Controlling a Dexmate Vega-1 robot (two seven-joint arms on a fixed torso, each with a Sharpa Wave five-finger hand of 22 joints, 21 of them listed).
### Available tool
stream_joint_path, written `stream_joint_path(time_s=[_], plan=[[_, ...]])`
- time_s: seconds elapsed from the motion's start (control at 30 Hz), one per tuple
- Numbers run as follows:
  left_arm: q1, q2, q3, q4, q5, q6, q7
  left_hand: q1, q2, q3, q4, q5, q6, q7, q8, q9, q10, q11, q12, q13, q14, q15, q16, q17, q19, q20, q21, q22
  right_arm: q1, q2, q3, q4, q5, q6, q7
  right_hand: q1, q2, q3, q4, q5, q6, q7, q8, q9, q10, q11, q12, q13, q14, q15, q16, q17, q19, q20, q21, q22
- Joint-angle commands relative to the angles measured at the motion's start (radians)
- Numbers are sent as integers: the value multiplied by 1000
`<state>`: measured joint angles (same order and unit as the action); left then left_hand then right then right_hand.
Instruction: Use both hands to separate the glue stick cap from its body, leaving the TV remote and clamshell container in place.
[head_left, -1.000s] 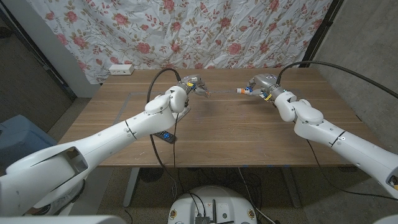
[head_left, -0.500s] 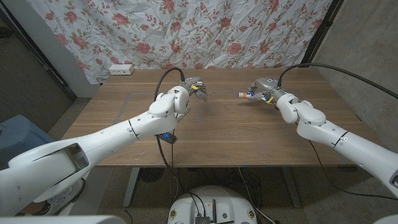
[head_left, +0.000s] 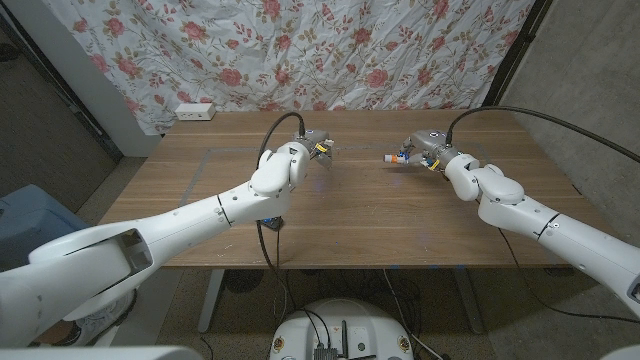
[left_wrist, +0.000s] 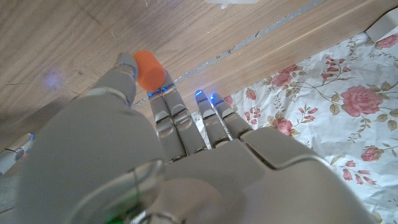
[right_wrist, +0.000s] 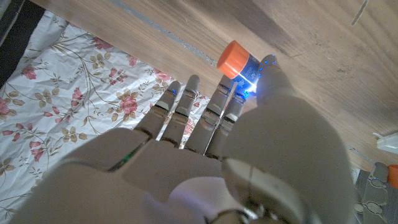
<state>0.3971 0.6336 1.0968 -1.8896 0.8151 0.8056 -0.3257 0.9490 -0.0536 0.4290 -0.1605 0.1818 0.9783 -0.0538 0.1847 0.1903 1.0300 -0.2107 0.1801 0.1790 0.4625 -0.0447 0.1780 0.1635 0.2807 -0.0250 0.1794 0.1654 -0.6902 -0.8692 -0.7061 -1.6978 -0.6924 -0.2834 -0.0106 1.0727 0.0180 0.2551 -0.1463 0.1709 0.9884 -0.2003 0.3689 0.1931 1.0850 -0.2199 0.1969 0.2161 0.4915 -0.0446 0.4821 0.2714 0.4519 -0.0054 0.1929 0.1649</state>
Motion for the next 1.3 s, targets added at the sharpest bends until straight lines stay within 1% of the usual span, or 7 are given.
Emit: stream_joint_path(time_s=[0.03,0.47,0.63,0.77,1.07,1.2,1.3], plan=[[4,-37,16,47,131,-23,-109,-3,8,-7,1,7,-8,-2,-2,1,-8,-3,-2,4,-4,-74,-2,-1,-5,0,-1,1,4,0,-13,13,-12,0,13,-23,50,0,0,8,33,-26,1,6,-6,4,7,3,7,-136,3,5,5,-1,0,4],[28,-63,-5,81,202,-47,-196,-6,12,-10,1,7,-13,-9,-1,1,-13,-4,-1,4,-7,-72,-1,-1,-8,2,0,1,10,3,-28,27,-24,6,26,-27,51,-1,1,8,29,-26,-3,6,-8,4,7,4,7,-136,2,6,6,-1,0,4],[37,-68,-14,90,224,-61,-213,-6,13,-10,1,7,-14,-11,0,1,-16,-5,-1,4,-7,-72,-1,-1,-8,2,1,1,14,8,-32,41,-18,17,30,-29,50,-1,1,8,29,-26,-3,6,-9,4,7,4,7,-136,1,6,8,-1,1,4],[43,-73,-17,101,246,-65,-225,-7,14,-11,0,7,-14,-12,1,1,-16,-5,0,4,-8,-76,-1,-1,-7,1,2,1,21,12,-35,67,-1,44,30,-29,50,-2,0,8,28,-26,-5,6,-12,4,7,4,7,-136,2,7,9,0,1,4],[52,-86,-23,120,304,-68,-262,-7,16,-13,-1,7,-15,-14,2,0,-19,-6,0,4,-8,-80,0,-1,2,-2,6,1,23,18,-41,85,-2,56,10,-28,52,-1,-2,8,27,-26,-7,6,-17,4,6,4,8,-139,3,9,7,-4,0,4],[54,-91,-27,131,319,-81,-273,-8,16,-14,-2,7,-18,-16,2,0,-21,-6,0,4,-9,-79,0,-1,2,-3,6,1,26,20,-44,91,-3,57,10,-28,52,-1,-3,8,26,-26,-7,6,-18,3,6,4,7,-139,3,10,7,-4,0,4],[59,-97,-33,140,324,-88,-271,-10,14,-17,-1,7,-21,-17,1,0,-27,-6,-1,4,-12,-69,-1,-1,2,-6,6,1,28,20,-49,95,-9,57,11,-29,51,-1,-3,8,25,-27,-9,6,-22,4,6,4,6,-139,1,9,6,-4,-1,4]])
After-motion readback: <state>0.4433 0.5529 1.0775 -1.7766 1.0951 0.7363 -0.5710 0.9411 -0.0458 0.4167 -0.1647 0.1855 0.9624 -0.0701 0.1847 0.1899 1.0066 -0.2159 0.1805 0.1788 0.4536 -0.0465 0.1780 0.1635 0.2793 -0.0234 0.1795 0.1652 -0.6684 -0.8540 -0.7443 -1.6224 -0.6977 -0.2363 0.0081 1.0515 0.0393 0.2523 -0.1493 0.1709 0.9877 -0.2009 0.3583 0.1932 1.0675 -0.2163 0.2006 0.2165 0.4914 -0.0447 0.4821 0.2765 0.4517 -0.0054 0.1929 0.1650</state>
